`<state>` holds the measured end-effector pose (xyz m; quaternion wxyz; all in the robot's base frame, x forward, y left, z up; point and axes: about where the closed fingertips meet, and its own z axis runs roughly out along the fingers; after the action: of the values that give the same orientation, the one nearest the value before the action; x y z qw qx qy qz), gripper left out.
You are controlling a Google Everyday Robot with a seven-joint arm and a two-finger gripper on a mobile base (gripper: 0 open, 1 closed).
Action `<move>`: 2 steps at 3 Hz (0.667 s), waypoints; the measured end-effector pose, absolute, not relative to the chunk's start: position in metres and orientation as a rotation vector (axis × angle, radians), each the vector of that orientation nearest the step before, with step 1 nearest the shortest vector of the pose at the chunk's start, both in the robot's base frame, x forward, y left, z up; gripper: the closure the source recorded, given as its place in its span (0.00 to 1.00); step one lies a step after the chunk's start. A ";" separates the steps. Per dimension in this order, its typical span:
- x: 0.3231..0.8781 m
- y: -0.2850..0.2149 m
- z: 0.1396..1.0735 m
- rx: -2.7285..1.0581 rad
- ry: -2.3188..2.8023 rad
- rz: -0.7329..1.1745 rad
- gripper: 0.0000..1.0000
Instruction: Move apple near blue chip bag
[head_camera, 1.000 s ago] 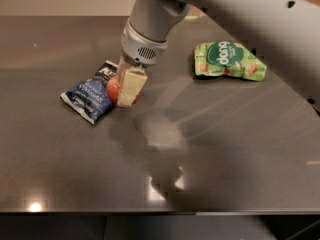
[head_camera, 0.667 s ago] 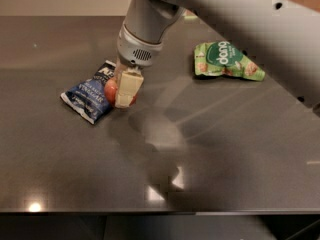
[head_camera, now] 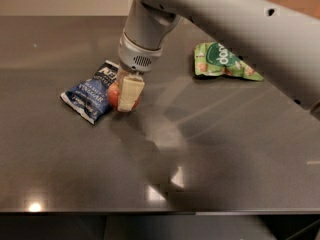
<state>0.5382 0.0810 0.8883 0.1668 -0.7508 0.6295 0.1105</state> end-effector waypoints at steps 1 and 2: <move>0.539 0.076 0.881 -2.136 1.806 0.308 0.14; 0.544 0.068 0.874 -2.126 1.822 0.300 0.00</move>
Offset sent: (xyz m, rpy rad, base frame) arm 0.0101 -0.0176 -0.0178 -0.0208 0.0007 -0.0265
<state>0.5443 0.0681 0.8745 0.1620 -0.7450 0.6384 0.1052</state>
